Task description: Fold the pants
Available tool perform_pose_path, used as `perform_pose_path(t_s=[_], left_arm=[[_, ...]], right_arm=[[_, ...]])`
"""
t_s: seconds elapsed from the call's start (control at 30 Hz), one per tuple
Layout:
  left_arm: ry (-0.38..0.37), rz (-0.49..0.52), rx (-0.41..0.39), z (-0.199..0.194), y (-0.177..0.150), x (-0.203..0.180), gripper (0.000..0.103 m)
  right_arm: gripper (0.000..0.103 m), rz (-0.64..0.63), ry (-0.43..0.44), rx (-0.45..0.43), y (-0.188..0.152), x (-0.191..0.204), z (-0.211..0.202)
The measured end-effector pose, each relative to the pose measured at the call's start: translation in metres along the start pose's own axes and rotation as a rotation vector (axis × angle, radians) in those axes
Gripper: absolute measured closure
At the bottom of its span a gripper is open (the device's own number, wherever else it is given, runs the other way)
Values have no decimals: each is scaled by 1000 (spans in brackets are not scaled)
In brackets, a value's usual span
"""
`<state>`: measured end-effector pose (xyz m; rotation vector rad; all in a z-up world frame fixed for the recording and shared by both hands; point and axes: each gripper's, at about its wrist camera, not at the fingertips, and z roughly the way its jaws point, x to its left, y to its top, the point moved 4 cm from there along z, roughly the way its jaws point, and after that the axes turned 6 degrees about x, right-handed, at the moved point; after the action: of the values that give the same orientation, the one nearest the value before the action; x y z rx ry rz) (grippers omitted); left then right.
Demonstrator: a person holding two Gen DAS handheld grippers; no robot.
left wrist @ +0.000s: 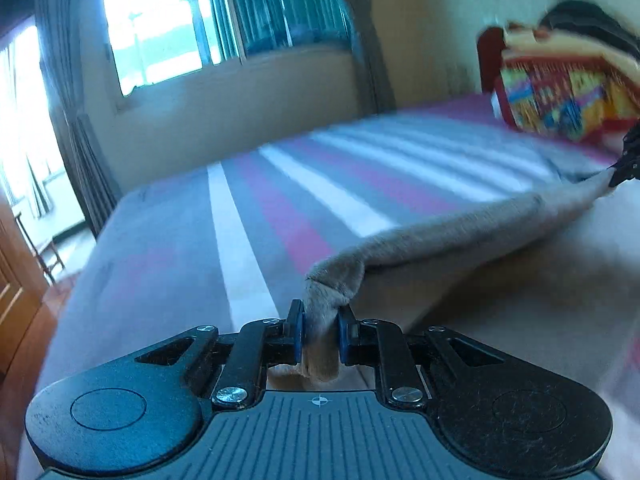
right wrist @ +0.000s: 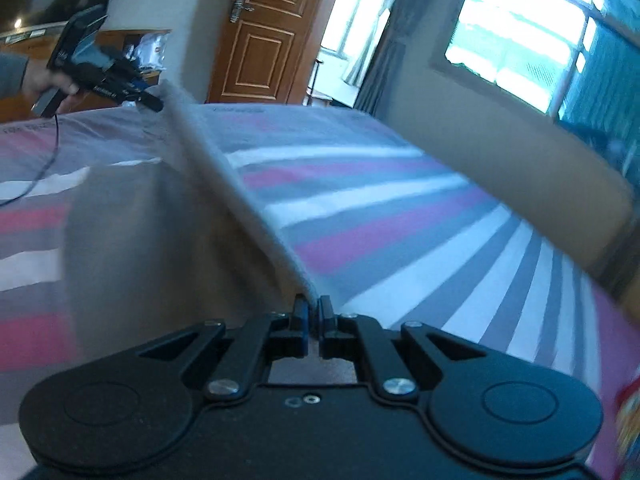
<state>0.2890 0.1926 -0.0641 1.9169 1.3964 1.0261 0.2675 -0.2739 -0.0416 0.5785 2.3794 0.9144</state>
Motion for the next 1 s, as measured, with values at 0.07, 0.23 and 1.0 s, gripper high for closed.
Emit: perform_pose_path(t_s=[0.07,0.23,1.0], left_arm=[[2,-19,59,2,-26,-17,86],[64,-149,116,-16,-66,-36,75],[-256,-1001,-1,-49,-85,11,86]], right_arm=[[99,74,8,44,-26,22,7],[76,376,-2,113,-71,33,30],[94,1122,9,-32,-115,-48,-15]])
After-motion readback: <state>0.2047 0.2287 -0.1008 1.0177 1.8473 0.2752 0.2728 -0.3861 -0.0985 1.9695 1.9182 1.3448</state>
